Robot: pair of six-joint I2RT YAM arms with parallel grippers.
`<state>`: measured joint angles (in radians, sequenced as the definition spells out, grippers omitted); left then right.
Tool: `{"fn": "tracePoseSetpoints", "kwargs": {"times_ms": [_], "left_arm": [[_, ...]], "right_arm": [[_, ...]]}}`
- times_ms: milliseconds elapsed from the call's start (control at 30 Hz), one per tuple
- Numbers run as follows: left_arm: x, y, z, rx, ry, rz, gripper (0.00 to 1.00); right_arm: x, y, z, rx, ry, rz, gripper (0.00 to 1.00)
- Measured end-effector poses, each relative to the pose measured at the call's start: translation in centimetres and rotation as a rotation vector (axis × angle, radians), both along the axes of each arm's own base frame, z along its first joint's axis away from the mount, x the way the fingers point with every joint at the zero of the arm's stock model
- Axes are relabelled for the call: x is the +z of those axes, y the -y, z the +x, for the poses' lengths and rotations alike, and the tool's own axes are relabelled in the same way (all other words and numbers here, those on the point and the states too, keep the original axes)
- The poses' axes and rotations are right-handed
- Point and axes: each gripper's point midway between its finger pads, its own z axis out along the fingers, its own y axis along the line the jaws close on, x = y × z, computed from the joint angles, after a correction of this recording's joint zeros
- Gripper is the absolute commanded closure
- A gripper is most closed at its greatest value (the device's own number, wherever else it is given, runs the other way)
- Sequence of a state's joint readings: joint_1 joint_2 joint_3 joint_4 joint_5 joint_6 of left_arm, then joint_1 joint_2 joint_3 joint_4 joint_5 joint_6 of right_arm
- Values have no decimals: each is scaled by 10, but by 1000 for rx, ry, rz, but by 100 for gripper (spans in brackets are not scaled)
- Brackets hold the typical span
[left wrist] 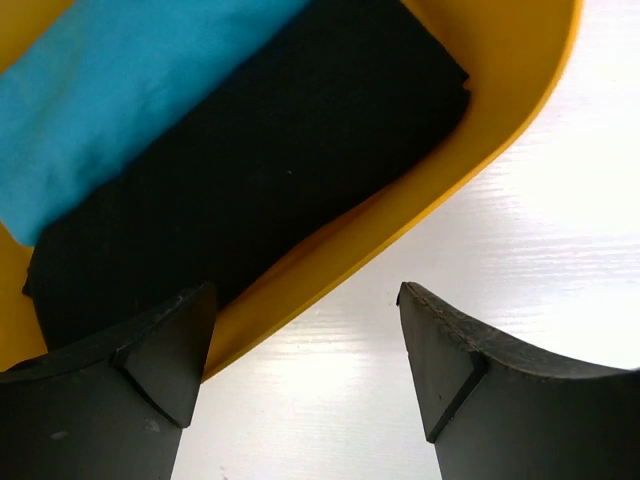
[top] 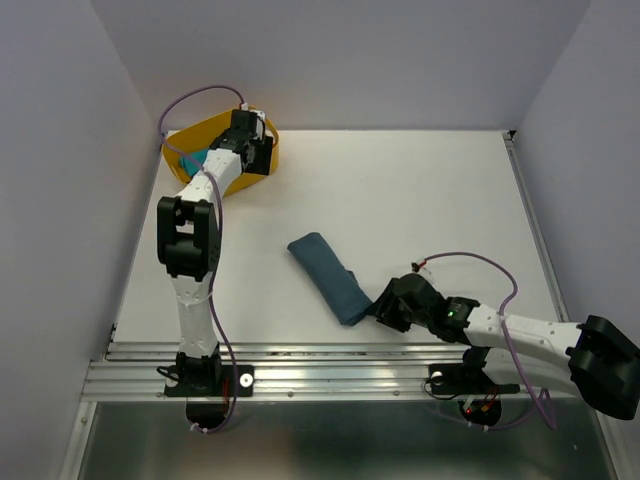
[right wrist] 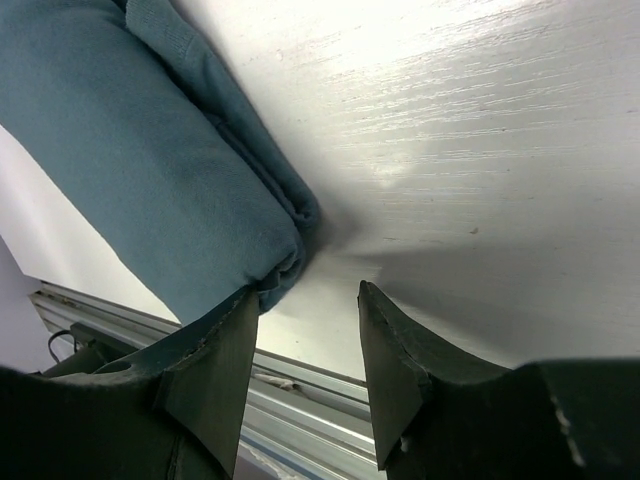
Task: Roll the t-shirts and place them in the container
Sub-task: Move the bin to the center of the board.
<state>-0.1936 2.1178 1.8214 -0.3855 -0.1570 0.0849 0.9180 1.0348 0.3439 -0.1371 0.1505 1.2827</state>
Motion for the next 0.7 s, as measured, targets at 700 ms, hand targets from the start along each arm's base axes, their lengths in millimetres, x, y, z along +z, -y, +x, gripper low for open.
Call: {"fn": "tracePoseSetpoints", "kwargs": {"times_ms": [700], "left_arm": [[11,97,-12,-253,-32,-138,19]], "right_arm": [[-2,2,-2,2,-8,-14,50]]}}
